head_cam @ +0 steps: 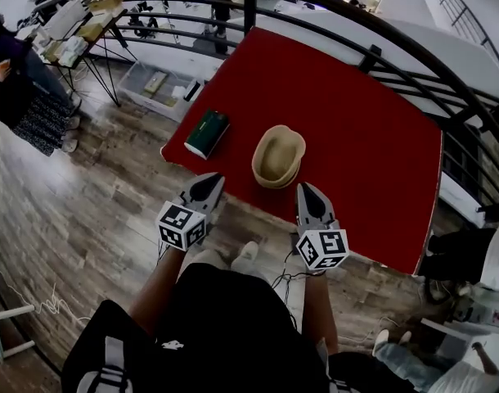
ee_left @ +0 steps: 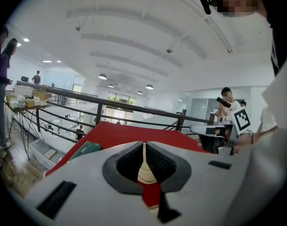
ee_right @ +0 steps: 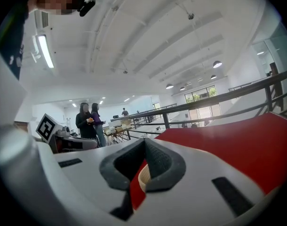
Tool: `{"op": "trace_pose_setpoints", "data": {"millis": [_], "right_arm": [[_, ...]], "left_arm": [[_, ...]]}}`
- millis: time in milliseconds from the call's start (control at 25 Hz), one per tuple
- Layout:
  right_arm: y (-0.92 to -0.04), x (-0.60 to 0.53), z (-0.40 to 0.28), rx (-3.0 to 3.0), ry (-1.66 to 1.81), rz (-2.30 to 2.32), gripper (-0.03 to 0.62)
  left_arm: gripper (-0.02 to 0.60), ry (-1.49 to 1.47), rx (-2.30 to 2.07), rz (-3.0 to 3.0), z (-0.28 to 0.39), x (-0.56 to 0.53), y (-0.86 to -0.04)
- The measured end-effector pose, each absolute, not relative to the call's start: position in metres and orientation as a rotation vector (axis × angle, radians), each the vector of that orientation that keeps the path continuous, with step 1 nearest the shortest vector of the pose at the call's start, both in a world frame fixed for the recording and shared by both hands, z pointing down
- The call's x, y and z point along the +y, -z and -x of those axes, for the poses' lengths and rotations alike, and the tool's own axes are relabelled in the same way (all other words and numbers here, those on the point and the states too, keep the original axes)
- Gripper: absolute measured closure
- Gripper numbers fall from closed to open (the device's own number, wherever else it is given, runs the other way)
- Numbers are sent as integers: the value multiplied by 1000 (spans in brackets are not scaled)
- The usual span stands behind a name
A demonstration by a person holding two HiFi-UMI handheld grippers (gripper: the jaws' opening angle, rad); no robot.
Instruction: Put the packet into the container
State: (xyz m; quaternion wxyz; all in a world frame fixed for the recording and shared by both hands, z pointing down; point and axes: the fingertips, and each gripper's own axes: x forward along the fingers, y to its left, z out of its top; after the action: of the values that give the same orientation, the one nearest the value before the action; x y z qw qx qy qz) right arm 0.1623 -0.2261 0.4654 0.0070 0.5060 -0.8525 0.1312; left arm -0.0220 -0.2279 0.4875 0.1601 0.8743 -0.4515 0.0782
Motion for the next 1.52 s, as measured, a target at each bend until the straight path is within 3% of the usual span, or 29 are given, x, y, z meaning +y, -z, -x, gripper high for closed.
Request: {"op": "trace_pose_setpoints", "data": {"millis": [520,680,920,1160,1520], "right_arm": [[-484,-250,-155,-2617,-478,-1586,572],[-490,-264,-143,-2607,-479,-1561,572],[-506,-268,-126,-2595,-520,-1540,572],[-520,-270,-122,-2568,-556,-1549,572],[-539,-269,-130,-2508,-602,-1579,572]], "left_arm": [[558,-368,-1365,-2295,71,-308,-534],[389,-524,-1349,-2195,93,-345,-561],[238,-861,-1355,-2055,118,-394,-614],[154,-1064,-1315,-1970,127,-418,-662],[144,-1153,-1278,-1979,124,-432,-686]]}}
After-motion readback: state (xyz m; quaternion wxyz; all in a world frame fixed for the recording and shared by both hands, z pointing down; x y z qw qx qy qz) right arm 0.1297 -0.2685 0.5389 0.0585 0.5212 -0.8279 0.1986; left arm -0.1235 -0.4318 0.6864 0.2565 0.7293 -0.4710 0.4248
